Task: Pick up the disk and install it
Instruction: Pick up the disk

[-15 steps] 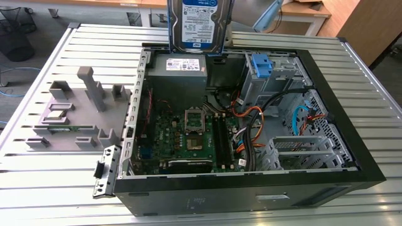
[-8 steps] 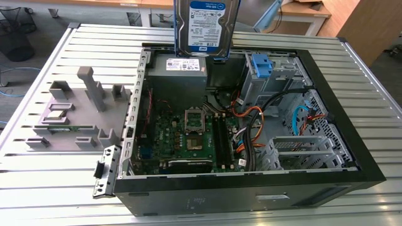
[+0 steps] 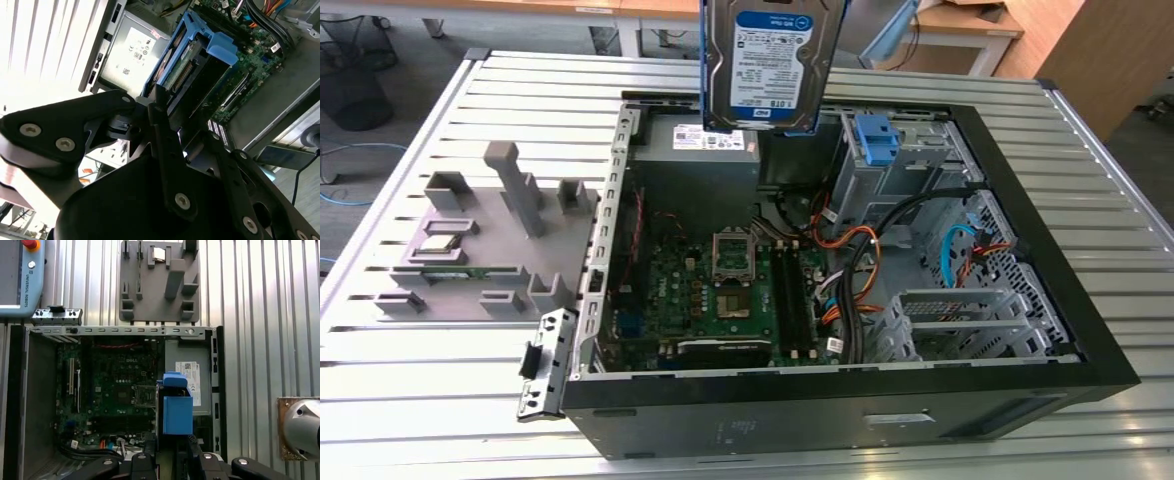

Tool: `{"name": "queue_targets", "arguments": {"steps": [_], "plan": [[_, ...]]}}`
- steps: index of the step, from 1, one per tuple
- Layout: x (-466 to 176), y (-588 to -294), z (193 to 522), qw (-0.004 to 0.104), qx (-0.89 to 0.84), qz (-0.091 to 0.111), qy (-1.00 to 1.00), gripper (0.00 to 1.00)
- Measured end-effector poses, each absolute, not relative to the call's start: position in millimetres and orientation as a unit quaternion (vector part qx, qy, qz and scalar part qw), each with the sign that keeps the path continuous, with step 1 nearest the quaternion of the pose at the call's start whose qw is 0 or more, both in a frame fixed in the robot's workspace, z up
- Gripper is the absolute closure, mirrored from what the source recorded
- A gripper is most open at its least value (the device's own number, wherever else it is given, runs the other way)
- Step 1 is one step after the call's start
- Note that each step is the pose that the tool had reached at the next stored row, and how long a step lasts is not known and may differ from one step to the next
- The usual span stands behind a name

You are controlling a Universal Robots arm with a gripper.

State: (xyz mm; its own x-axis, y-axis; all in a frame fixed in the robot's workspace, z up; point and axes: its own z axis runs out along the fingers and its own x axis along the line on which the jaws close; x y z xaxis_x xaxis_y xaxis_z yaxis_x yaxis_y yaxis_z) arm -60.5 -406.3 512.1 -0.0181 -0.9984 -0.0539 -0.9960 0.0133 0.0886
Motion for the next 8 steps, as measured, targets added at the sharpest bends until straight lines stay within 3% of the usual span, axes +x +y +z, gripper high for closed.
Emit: {"name": "queue_targets", "arguments": {"steps": [8], "plan": [[-51, -420, 512, 0.012, 0.701, -0.051, -0.712, 0.65]]}}
